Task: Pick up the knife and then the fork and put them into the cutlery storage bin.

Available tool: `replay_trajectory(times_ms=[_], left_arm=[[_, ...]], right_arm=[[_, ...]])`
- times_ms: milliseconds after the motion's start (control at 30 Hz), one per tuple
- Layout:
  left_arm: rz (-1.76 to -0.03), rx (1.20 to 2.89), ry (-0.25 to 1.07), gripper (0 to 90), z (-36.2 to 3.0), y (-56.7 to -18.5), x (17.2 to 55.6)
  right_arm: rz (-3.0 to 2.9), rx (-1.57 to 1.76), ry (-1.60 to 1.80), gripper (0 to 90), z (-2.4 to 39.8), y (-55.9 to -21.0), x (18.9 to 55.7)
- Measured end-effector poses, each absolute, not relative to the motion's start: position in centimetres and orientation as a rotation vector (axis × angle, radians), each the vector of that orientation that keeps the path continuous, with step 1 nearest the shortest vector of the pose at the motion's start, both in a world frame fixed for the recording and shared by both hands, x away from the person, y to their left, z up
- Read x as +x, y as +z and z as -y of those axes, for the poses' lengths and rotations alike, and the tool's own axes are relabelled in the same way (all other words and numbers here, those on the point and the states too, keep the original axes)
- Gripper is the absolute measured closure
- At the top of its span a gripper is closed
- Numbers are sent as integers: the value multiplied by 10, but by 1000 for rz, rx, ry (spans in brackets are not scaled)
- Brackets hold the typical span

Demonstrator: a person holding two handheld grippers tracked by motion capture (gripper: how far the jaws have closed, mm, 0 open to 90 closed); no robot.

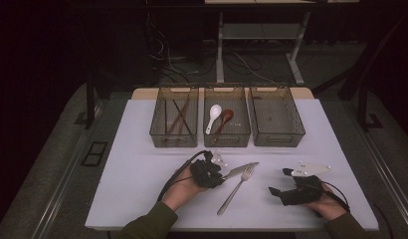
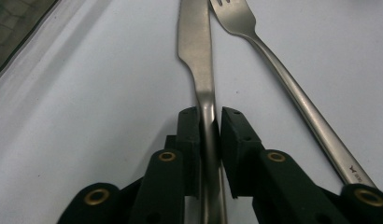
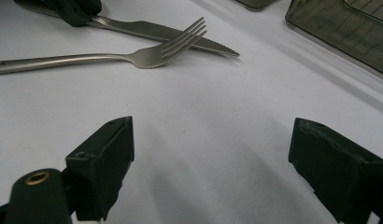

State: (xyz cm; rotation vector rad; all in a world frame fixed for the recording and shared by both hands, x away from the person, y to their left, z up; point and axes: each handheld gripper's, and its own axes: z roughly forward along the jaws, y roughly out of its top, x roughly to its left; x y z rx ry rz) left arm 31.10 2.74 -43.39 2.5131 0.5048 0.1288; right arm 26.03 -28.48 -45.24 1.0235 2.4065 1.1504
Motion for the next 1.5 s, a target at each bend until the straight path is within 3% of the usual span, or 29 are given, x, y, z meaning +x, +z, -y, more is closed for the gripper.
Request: replay_trajectory(times_ms=[700,1500], left_arm=[[-547,2447,146,796,-33,-435,309],[-552,2114,118,798,-65,-395,309]], right_arm=[[-2406,1029,1153,140,286,-452,261],[-2406,1049,1193,140,285,-443,266]])
